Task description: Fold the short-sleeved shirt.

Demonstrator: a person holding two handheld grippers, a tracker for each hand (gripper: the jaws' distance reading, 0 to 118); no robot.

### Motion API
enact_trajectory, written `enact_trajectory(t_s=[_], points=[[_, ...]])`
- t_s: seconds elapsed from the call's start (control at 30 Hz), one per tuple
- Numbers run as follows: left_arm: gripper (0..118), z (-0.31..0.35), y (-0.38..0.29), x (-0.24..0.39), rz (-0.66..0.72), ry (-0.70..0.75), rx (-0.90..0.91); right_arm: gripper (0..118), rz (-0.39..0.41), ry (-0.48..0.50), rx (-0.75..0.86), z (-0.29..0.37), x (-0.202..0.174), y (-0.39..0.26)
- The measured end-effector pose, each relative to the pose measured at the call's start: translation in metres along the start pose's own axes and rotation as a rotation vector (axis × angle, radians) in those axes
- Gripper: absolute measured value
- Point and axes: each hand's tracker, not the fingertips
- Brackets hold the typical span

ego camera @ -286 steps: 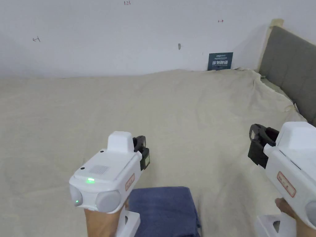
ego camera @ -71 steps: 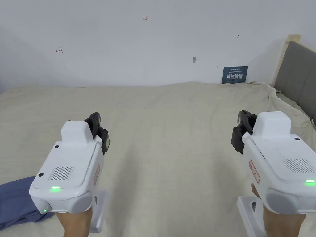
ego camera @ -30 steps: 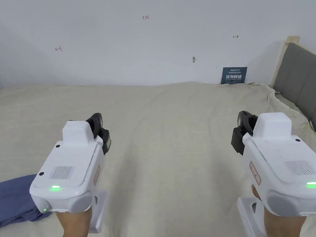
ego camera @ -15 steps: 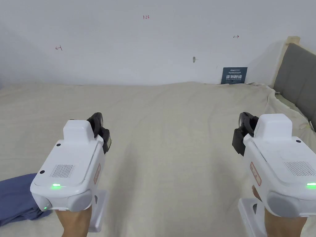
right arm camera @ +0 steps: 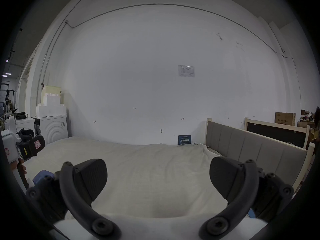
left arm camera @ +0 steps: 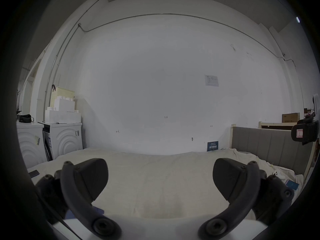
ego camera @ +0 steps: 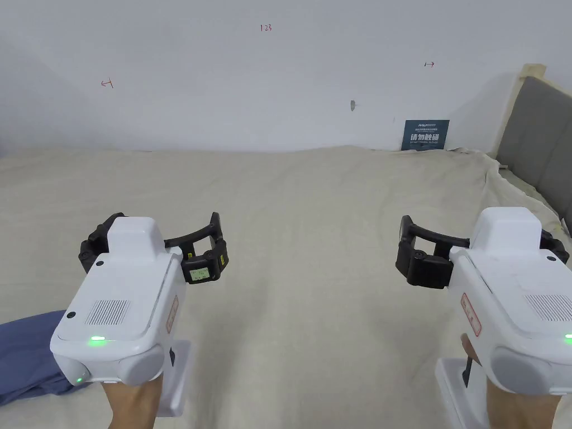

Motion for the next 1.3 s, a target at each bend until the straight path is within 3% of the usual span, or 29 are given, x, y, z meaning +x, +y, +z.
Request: enact_trajectory(t_s=[1.3], points=[[118, 0.0062, 0.0044, 0.0004, -0.029, 0.022, 0.012, 118, -0.013, -0.002, 0.021, 0.0049, 0.0005, -0.0011]])
